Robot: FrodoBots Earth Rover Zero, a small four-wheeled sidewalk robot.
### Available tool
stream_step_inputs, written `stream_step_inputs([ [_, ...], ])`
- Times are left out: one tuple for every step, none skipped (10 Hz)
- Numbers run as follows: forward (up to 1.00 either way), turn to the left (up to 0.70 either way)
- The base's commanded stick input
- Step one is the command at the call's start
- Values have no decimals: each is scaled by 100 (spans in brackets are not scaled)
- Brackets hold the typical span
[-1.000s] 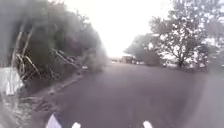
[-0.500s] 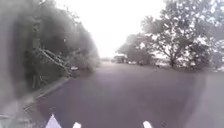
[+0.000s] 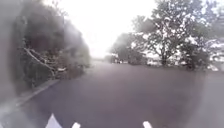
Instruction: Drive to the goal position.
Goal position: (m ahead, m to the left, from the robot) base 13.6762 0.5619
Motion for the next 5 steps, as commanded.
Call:
stream_step_inputs([
  [70, 0],
  [70, 0],
  [70, 0],
  [70, 0],
  [70, 0],
])
